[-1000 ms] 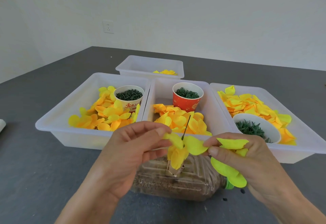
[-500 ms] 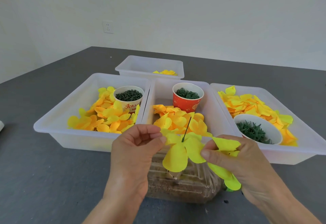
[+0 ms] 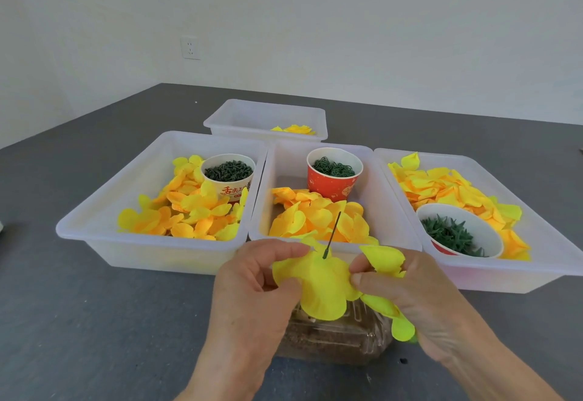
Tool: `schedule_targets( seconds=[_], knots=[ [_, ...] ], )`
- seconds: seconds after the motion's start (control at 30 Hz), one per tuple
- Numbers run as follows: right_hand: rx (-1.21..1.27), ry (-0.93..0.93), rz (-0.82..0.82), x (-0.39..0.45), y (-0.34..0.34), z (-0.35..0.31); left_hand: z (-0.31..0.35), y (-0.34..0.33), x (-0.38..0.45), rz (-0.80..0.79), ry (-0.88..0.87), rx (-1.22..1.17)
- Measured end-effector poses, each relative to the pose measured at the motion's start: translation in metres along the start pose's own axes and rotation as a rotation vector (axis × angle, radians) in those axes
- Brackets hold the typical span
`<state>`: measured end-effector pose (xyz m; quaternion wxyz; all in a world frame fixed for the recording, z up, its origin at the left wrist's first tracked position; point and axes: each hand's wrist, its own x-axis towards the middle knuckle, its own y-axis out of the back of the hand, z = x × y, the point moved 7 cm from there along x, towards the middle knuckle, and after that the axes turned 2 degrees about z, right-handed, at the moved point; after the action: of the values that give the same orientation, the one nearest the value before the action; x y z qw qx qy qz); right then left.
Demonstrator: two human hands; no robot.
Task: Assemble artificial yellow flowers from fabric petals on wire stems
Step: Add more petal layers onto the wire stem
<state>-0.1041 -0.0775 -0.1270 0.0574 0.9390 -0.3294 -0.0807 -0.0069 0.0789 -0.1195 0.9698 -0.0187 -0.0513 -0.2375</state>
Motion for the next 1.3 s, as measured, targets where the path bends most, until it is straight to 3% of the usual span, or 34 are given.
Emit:
schedule_targets(
  seconds=[0.2, 0.37, 0.5, 0.8, 1.17, 1.3],
  knots=[
    [-0.061, 0.064, 0.030, -0.002, 0.003, -0.012, 0.019, -0.001, -0.002, 0.051, -0.125, 0.114],
    [-0.163, 0.303, 0.084, -0.008, 0.004, -0.046, 0.013, 0.000, -0.002, 0.103, -0.097, 0.111],
    [-0.237, 0.393, 0.022, -0.008, -0.012, -0.060, 0.010, 0.001, 0.000, 0.119, -0.071, 0.095],
    [-0.268, 0.339, -0.030, 0.002, -0.023, -0.051, 0.008, -0.008, 0.004, -0.031, -0.105, 0.228],
    [-0.202, 0.325, -0.082, 0.002, -0.028, -0.046, 0.010, -0.006, 0.008, 0.001, -0.147, 0.342],
    [-0.037, 0.186, -0.116, 0.001, -0.024, -0.039, 0.012, -0.004, 0.007, -0.037, -0.112, 0.263]
  ],
)
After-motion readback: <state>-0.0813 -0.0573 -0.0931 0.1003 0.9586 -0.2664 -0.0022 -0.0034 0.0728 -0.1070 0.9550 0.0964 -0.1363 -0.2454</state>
